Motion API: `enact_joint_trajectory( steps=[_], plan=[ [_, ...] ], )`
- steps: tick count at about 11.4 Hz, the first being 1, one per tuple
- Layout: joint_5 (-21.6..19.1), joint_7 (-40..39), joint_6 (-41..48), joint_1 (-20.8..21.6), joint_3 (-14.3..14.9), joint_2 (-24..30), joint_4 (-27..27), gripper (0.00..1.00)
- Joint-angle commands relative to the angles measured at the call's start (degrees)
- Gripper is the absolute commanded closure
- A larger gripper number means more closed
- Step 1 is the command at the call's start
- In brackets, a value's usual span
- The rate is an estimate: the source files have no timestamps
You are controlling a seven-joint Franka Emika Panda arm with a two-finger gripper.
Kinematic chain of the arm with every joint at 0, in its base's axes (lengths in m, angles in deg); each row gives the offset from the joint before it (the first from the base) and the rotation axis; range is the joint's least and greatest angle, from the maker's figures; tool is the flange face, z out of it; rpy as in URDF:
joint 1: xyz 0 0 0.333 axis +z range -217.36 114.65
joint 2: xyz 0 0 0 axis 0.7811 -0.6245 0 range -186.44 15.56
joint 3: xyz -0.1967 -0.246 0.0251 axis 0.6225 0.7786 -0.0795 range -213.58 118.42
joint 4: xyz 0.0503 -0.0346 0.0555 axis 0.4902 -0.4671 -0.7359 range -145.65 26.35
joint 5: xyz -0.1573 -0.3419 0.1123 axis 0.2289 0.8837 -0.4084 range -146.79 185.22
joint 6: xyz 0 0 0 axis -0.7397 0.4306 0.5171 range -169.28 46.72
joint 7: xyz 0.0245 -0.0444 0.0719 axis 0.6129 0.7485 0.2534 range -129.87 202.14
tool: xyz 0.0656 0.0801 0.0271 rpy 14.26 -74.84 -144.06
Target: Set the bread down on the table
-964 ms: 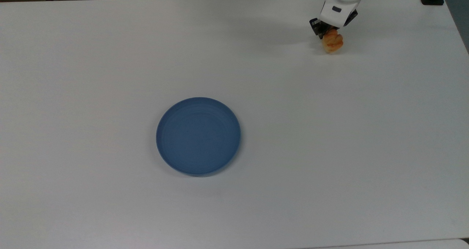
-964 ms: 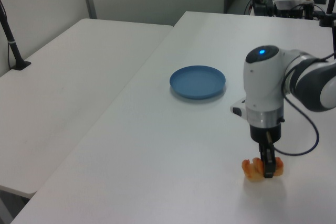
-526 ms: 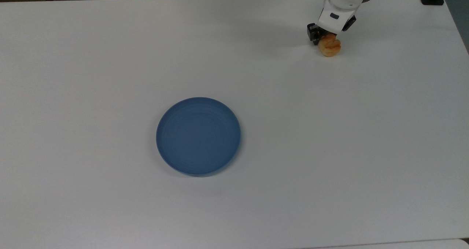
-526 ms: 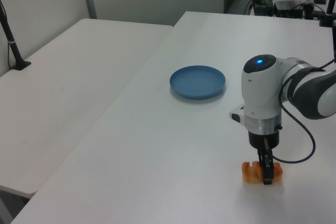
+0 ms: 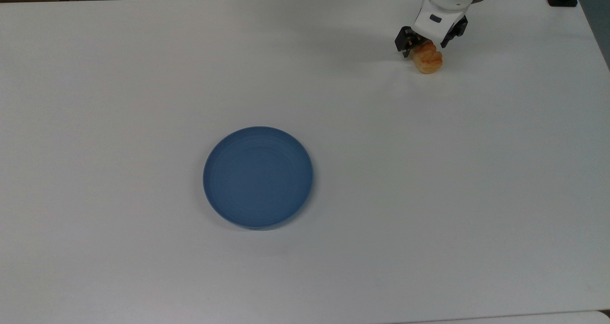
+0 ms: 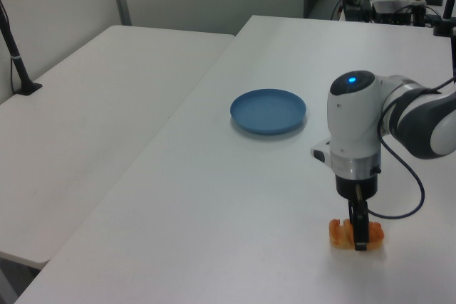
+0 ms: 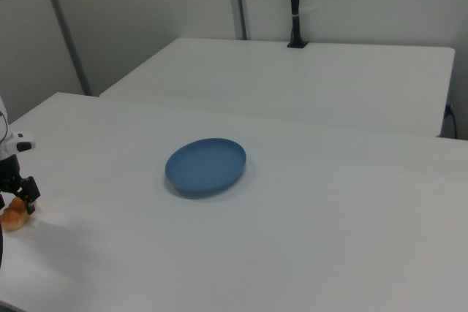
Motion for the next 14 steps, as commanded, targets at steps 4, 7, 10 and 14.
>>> enact_joint_trajectory(
  steps=[4,7,10,14],
  plan=[
    [0.9,1.2,17.3,-5.8,5.6,10.8,7.5,0.00],
    [0.3,0.9,24.7,-9.1,11.8,16.9,11.2,0.00],
    [-0.4,-2.7,28.4,-10.8,18.0,22.8,11.4,0.00],
    [-2.6,-10.7,28.5,-12.2,22.8,23.6,14.6,0.00]
  ],
)
